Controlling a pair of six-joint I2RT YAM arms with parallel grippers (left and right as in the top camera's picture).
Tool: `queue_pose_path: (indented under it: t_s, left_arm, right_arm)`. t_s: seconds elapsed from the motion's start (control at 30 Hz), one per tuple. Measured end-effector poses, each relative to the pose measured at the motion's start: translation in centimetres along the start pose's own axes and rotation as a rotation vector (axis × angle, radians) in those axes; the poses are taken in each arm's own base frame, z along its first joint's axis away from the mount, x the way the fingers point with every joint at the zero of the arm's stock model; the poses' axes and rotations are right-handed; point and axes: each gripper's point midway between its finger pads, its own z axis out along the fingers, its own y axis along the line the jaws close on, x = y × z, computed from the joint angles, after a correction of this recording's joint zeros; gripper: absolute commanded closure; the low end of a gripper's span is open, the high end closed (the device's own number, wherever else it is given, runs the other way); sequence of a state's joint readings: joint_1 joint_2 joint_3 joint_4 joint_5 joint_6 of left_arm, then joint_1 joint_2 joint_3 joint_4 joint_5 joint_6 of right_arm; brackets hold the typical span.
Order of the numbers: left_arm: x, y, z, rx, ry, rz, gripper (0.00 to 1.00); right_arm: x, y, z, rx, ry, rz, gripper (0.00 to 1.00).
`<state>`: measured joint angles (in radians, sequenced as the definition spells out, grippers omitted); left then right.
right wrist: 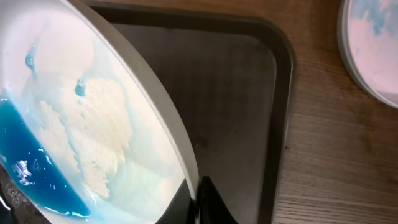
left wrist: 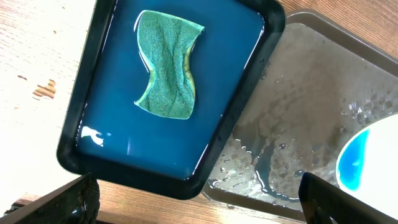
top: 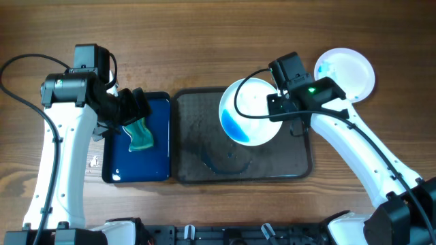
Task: Clean dirty plates on tray and stack at the side
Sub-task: 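Carry the plate over the blue tray and tilt it with the right gripper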
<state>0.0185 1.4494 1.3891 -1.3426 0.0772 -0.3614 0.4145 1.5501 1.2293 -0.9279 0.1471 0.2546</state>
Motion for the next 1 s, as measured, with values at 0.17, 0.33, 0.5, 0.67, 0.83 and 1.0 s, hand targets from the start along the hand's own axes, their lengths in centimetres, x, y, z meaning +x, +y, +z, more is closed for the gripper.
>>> queue_pose_path:
  t_s: [0.17,0.33,0.5,0.67,0.83,1.0]
  left_arm:
    - [0.0,0.0,0.0,0.000,0.000,0.000,0.00]
    - [0.0,0.0,0.0,-0.001,0.000,0.000,0.00]
    - [0.0,0.0,0.0,0.000,0.000,0.000,0.00]
    - [-0.2,-0.1,0.0,0.003,-0.006,0.001,0.00]
    - [-1.3,-0.6,0.0,0.024,-0.054,0.005,0.00]
    - [-2.8,-0.8,-0.2,0.040,-0.111,-0.015,0.00]
  right_arm:
    - [-0.8,-0.4,-0.4,0.027,-0.029,-0.017,0.96]
    - [-2.7,-0.7,-1.5,0.045,-0.092,-0.024,0.96]
    - [-2.9,-0.8,-1.6,0.053,-0.099,-0.028,0.96]
    - [-2.5,1.0,-1.5,-0.051,-0.074,-0.031,0.96]
    - [-2.1,6.5,-2.6,-0.376,-0.014,0.087,0.96]
    - [-1.9,9.5,-3.5,-0.554,0.061,0.202,0.95]
